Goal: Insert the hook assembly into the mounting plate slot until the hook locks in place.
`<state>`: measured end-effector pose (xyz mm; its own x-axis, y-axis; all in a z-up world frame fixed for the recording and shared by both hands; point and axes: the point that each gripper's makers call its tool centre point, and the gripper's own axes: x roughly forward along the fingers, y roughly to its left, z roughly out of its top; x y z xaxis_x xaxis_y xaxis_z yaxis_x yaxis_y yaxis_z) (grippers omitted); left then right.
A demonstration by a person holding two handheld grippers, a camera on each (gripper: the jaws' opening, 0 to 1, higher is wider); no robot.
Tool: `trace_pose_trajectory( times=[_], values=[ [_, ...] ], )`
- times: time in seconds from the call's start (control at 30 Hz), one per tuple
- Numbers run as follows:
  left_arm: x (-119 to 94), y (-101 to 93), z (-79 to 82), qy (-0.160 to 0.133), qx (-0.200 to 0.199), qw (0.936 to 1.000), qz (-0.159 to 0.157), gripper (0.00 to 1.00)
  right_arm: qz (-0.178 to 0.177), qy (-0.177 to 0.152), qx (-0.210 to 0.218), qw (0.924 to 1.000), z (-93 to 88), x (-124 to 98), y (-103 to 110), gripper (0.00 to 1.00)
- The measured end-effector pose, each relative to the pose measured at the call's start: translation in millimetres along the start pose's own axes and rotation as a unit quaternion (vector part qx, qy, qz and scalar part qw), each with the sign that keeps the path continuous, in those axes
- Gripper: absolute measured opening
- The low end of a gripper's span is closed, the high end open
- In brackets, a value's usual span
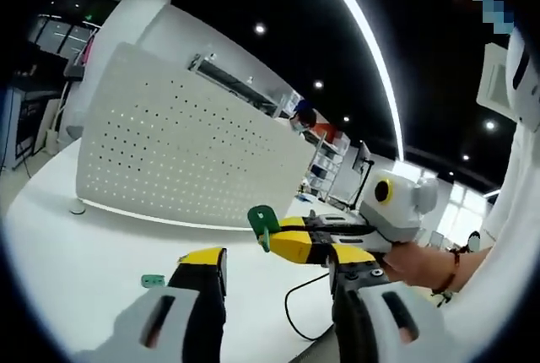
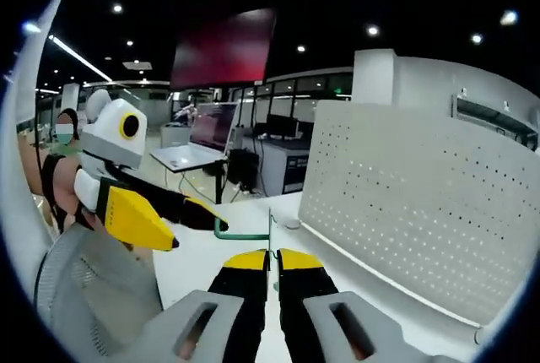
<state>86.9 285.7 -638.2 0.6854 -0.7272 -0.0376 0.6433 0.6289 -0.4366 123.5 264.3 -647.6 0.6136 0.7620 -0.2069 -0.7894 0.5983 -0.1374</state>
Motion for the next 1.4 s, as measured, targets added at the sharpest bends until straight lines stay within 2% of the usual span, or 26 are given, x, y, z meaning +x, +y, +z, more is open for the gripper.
trace_pose_trajectory(
  times=[0.17, 0.3, 0.37, 0.43, 0.53, 0.67, 0.73, 1.03, 1.4],
  values=[
    [-1, -1.9, 0.8, -0.002, -0.016, 0.9998, -0.007, 0.40, 0.007, -0.005, 0.000, 1.0000, 2.7, 1, 4, 0.02],
    [-2, 0.0, 2.9, -0.008, -0.026, 0.9996, -0.004, 0.38, 0.014, -0.014, 0.000, 0.9998, 7.9, 0, 8, 0.02],
    [-2, 0.4, 3.1, -0.008, -0.036, 0.9993, -0.007, 0.33, 0.014, -0.018, 0.000, 0.9997, 10.6, 0, 9, 0.02],
    [-2, -0.6, 4.9, -0.012, -0.054, 0.9984, -0.013, 0.27, 0.017, -0.023, 0.000, 0.9996, 12.9, 0, 10, 0.02],
    [-3, -2.7, 10.1, -0.029, -0.058, 0.9977, -0.019, 0.23, 0.017, -0.029, 0.004, 0.9994, 15.8, 0, 11, 0.02],
    [-3, -0.4, 9.2, -0.025, -0.065, 0.9974, -0.016, 0.16, 0.019, -0.044, 0.014, 0.9988, 19.9, 0, 13, 0.02],
    [-3, 0.9, 8.9, -0.024, -0.082, 0.9962, -0.015, 0.13, 0.021, -0.043, 0.016, 0.9987, 19.8, 0, 15, 0.02],
    [-3, 0.8, 10.5, -0.027, -0.101, 0.9943, -0.018, 0.06, 0.032, -0.043, 0.015, 0.9985, 18.8, 1, 21, 0.02],
    [-5, 5.2, 5.9, -0.015, -0.108, 0.9941, -0.001, 0.03, 0.043, -0.046, 0.005, 0.9980, 20.6, 3, 30, 0.03]
  ],
)
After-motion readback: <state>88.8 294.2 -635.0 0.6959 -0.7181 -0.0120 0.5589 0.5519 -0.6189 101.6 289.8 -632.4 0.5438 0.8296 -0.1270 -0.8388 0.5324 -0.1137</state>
